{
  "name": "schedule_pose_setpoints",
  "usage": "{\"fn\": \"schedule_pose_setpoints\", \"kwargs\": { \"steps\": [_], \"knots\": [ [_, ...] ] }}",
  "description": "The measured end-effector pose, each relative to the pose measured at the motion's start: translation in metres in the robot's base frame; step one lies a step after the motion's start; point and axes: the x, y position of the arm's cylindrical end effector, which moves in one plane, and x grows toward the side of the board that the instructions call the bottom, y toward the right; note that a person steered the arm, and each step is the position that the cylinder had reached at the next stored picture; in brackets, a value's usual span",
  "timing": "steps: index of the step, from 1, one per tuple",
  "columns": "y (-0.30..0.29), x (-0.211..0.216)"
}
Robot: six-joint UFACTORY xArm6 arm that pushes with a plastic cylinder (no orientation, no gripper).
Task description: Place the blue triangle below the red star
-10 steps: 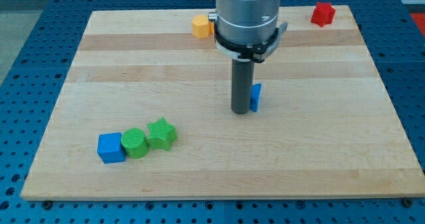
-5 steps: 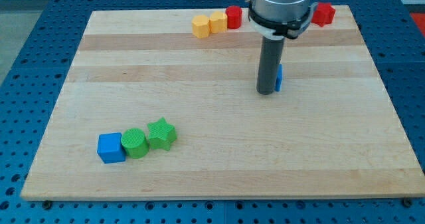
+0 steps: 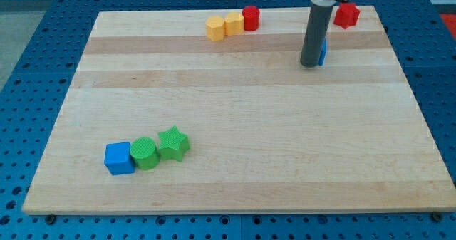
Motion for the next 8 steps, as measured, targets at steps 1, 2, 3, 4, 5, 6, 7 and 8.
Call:
{"fn": "schedule_pose_setpoints", "kwargs": {
  "steps": [1, 2, 3, 4, 5, 6, 7, 8],
  "knots": [
    [0.009, -0.022],
    [0.015, -0.038],
    [0.02, -0.051],
    [0.027, -0.054],
    [0.034, -0.054],
    [0.043, -0.054],
    [0.048, -0.051],
    [0.053, -0.049]
  ]
}}
